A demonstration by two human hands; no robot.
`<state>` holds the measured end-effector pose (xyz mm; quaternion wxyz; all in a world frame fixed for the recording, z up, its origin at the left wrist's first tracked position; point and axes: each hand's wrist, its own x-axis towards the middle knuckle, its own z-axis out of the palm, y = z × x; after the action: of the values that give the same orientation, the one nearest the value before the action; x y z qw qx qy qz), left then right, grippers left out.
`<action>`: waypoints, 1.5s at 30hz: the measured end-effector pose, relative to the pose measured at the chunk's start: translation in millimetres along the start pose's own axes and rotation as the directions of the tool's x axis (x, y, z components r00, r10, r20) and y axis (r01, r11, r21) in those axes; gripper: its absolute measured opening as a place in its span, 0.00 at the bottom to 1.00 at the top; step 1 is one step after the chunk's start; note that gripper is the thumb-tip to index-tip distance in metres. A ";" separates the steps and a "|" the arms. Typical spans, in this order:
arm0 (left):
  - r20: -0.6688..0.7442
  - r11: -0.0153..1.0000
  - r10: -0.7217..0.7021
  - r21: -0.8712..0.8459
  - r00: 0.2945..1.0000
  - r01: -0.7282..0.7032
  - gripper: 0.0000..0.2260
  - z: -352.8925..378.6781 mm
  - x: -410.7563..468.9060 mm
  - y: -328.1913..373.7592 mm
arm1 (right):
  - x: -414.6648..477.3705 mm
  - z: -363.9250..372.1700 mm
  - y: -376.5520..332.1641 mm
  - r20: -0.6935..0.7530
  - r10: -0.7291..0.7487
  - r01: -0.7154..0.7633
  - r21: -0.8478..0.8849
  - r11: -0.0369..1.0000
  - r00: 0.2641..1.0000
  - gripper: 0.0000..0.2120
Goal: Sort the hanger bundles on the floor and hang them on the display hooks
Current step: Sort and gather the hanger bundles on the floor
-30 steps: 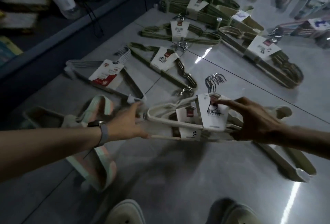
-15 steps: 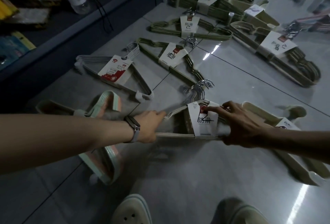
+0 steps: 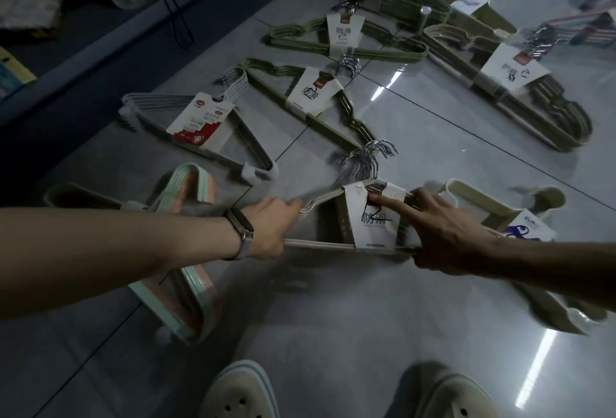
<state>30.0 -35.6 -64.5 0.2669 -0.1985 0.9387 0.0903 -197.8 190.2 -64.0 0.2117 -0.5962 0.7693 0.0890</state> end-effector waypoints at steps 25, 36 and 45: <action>0.263 0.960 0.099 0.228 0.960 -0.161 0.34 -3.1 -121.4 -150.4 | 187.7 -103.9 -201.1 -0.133 -0.115 0.115 -0.006 0.993 0.984 0.34; 0.203 0.818 0.135 0.529 0.970 -0.225 0.27 45.3 -119.8 -151.1 | 261.7 -86.9 -211.6 0.021 0.038 -0.042 0.242 0.969 0.999 0.39; 0.063 0.944 -0.323 0.096 0.944 0.316 0.46 24.8 -109.6 -165.1 | 254.2 -86.0 -197.4 -0.068 0.141 -0.076 0.580 0.811 0.988 0.06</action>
<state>196.4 -142.7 -37.0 0.3227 -0.3329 0.8859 0.0136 -78.9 -120.9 -74.1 0.3344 -0.4633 0.8033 -0.1681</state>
